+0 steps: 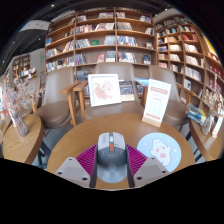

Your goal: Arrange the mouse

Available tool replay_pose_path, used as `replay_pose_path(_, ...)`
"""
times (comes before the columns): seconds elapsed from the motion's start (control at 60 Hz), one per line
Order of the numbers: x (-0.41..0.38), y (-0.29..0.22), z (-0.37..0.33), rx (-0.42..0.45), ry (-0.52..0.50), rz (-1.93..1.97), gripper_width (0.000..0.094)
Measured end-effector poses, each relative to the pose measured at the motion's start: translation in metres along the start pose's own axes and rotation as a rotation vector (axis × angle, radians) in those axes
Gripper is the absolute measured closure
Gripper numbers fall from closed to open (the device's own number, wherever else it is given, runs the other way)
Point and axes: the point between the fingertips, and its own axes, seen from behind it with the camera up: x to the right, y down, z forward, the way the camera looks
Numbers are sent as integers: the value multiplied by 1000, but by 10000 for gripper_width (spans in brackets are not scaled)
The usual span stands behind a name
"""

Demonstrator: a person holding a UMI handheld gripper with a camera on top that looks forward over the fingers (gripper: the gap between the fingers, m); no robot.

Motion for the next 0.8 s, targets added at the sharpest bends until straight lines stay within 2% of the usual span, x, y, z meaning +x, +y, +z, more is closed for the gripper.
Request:
replay_pose_path(0.133,91,-34,8,40,107,-29,505)
replay_pose_path(0.3,170,-13,38,-17,149,13,506)
replay_pose_path(0.517,204,38,72,-101,134,56,498)
replay_pose_path(0.65,201,56,79,-120,103,77,474)
replay_pose_path(0.733,200,57,79,-110,102,44,394)
replay_pose_path(0.75,200,57,78,-105,103,44,339)
replay_pose_path(0.783,205,55,76,-98,128,53,135)
replay_pose_path(0.8,207,54,75,-94,140,54,69)
